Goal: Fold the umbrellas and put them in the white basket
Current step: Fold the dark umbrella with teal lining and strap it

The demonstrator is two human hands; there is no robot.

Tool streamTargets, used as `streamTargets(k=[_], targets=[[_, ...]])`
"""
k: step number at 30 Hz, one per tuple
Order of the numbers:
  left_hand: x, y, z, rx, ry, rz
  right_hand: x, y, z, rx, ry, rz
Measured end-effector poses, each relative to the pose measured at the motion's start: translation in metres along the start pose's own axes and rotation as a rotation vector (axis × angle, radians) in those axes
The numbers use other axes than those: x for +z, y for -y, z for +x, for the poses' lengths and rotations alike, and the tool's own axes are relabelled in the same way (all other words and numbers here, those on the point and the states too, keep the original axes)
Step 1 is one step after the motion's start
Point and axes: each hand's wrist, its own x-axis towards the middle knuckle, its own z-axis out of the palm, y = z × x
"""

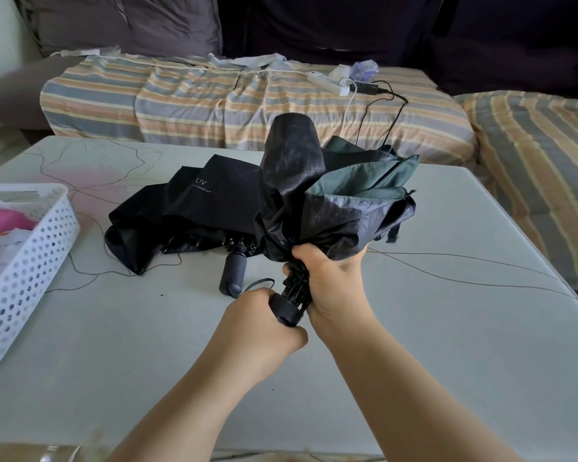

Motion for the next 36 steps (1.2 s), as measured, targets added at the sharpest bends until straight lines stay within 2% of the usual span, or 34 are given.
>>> streamTargets(k=[4, 7, 10, 13, 17, 19, 21, 25, 31, 36], targets=[[0.001, -0.001, 0.000, 0.027, -0.096, 0.059, 0.000, -0.001, 0.000, 0.007, 0.019, -0.011], [0.002, -0.003, 0.000, 0.070, -0.170, 0.166, 0.001, 0.002, -0.002, 0.041, -0.005, -0.004], [0.004, -0.005, 0.000, 0.101, -0.219, 0.278, -0.006, 0.007, -0.002, 0.072, 0.049, 0.012], [0.006, -0.006, 0.001, 0.117, -0.285, 0.417, -0.007, 0.013, 0.000, 0.079, 0.075, -0.077], [0.008, -0.008, -0.001, 0.163, -0.362, 0.538, -0.009, 0.020, 0.003, 0.222, 0.079, -0.174], [0.010, -0.007, -0.001, 0.183, -0.376, 0.584, -0.012, 0.023, 0.002, 0.288, 0.073, -0.134], [0.015, -0.003, 0.001, 0.285, -0.430, 0.597, -0.011, 0.022, 0.000, 0.305, -0.006, -0.075], [0.020, -0.006, 0.000, 0.394, -0.390, 0.525, -0.008, 0.016, -0.003, 0.257, -0.162, 0.003], [0.030, -0.003, -0.005, 0.428, -0.384, 0.535, -0.005, 0.018, -0.005, 0.165, -0.186, -0.071], [0.041, 0.005, -0.002, 0.452, -0.412, 0.587, -0.011, 0.025, -0.001, 0.273, -0.142, -0.138]])
